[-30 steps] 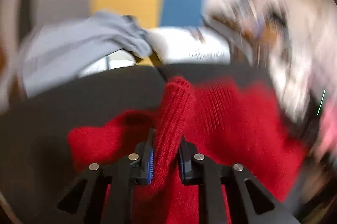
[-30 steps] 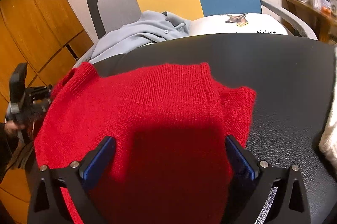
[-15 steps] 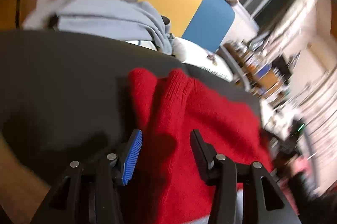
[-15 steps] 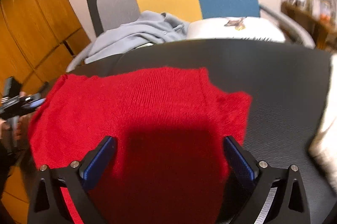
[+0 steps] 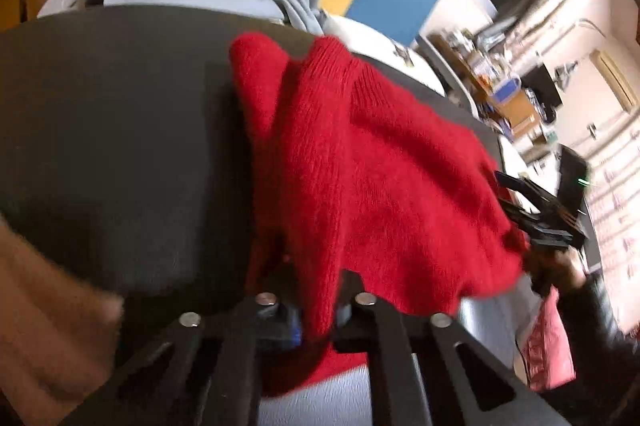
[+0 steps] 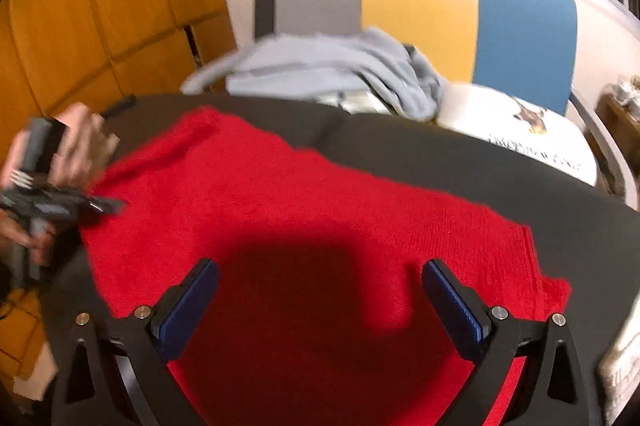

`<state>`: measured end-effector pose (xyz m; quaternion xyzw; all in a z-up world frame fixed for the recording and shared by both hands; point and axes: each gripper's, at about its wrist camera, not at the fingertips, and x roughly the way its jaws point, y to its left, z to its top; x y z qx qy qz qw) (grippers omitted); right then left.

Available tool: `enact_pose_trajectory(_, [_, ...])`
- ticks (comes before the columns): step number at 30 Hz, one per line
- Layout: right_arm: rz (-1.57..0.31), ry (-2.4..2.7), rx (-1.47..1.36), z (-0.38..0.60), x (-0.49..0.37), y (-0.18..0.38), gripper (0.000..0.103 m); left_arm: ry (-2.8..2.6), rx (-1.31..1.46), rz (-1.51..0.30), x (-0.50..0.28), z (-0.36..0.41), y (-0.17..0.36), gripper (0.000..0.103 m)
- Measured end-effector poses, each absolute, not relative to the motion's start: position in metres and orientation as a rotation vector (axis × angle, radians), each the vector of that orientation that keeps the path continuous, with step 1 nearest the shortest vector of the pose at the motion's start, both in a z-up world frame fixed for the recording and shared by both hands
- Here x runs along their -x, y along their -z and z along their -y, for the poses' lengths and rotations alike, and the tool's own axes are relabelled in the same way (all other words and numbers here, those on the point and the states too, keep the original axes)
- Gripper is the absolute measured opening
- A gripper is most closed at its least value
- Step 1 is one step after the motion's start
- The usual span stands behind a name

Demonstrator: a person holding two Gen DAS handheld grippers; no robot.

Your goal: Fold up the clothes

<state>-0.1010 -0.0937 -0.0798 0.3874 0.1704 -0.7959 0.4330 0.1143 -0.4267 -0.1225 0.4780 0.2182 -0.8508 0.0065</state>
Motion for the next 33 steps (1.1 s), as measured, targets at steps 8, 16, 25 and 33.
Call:
enact_pose_trajectory(8, [-0.498, 1.915, -1.058, 0.031, 0.076, 0.106, 0.103, 2.653, -1.631, -0.846, -0.165, 0.411, 0.128, 0.004])
enact_pose_trajectory(16, [-0.502, 1.942, -1.032, 0.004, 0.048, 0.105, 0.103, 2.627, -1.327, -0.555, -0.195, 0.380, 0.100, 0.032])
enact_pose_trajectory(25, [-0.283, 1.968, -0.928, 0.030, 0.035, 0.066, 0.103, 2.717, -1.369, 0.387, -0.133, 0.310, 0.075, 0.047])
enact_pose_trajectory(33, [-0.272, 1.955, -0.950, 0.052, 0.041, 0.099, 0.103, 2.640, -1.549, 0.453, -0.061, 0.321, 0.106, 0.043])
